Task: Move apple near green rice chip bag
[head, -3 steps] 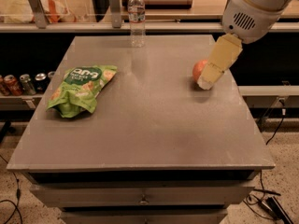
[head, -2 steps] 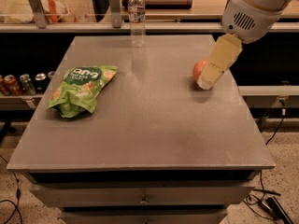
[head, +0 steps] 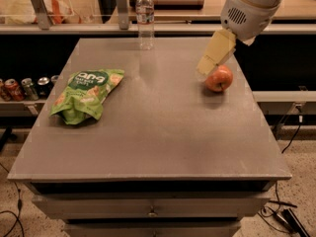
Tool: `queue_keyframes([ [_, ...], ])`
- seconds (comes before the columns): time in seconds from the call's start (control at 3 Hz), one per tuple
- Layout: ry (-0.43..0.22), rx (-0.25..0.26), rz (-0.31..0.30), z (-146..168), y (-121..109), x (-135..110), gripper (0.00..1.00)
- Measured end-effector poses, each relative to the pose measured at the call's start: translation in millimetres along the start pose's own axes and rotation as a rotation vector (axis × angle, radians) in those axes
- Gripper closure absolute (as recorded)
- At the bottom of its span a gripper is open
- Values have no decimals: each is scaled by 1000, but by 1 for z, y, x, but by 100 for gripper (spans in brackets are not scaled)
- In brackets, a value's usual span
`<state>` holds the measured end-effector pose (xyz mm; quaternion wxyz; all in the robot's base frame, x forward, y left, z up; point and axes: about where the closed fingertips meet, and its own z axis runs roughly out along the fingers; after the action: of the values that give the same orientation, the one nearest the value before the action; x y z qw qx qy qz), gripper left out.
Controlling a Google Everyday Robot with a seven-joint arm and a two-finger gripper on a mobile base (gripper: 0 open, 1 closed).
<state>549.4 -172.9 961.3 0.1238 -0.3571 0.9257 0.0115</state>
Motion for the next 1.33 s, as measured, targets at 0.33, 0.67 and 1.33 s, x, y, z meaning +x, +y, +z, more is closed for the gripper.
queue_keyframes([
  [0.33, 63, -14, 144, 22, -17, -18, 0],
  [0.67, 101, 11, 274, 40, -30, -38, 0],
  [1.33, 191, 116, 537, 71, -49, -48, 0],
])
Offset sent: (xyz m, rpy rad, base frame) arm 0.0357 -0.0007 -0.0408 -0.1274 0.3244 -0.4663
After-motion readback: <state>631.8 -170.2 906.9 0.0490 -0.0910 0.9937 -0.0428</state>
